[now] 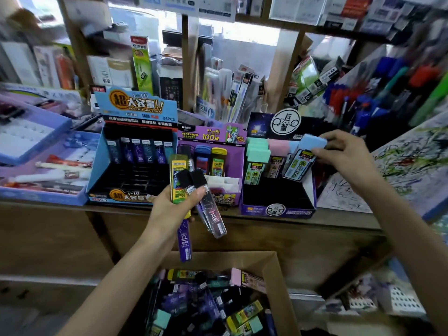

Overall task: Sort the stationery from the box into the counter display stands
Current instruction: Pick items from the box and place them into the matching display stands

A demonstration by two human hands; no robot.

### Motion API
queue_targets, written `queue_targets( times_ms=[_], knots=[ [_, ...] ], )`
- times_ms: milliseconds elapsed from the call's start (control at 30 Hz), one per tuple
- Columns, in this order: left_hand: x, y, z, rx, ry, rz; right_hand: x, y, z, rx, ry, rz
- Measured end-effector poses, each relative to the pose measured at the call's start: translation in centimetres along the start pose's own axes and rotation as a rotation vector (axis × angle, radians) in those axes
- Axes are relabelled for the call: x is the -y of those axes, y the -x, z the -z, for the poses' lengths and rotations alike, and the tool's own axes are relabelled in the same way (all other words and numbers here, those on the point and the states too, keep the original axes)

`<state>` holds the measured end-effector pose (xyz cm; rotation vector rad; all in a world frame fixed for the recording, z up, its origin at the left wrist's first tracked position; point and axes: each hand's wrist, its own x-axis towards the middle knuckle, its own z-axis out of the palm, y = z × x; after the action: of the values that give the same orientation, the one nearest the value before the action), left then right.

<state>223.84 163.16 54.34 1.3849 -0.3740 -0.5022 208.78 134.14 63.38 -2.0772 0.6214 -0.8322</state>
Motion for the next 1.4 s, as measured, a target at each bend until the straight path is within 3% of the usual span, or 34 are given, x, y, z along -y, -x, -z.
queue_targets(
  times_ms=[100,300,533,933,1000,1067,1167,1233,1400],
  knots=[
    [0.0,-0.2,-0.6,0.005,-0.009,0.017,-0.8,-1.3,-0.2,0.051,0.205,0.038],
    [0.5,-0.3,-1.2,0.001,-0.016,0.033,-1.3,-2.7,-1.1,0.095,0.385,0.084],
    [0.6,-0.5,-1.9,0.007,-0.012,0.035,-1.5,-3.2,-1.3,0.120,0.382,0.050],
    [0.4,-0.3,-2.2,0.019,-0.005,0.006,-1.0,-2.5,-2.3,0.023,0.846,0.247],
    [0.4,-0.4,-2.2,0.020,-0.011,-0.004,0.4,-1.1,-3.2,-0.028,0.745,0.299],
    [0.3,-0.4,-2.2,0.025,-0.013,-0.005,2.4,1.3,-4.8,0.039,0.417,0.214],
    [0.3,-0.3,-2.2,0.027,0.004,-0.009,5.0,5.4,-8.2,0.454,-0.056,-0.024],
    [0.2,-0.2,-2.1,0.043,0.001,-0.023,5.6,7.0,-10.2,0.590,-0.195,-0.113],
    [0.0,0.2,-1.3,0.071,0.029,-0.044,5.9,8.2,-13.4,0.537,-0.399,-0.289]
  ],
)
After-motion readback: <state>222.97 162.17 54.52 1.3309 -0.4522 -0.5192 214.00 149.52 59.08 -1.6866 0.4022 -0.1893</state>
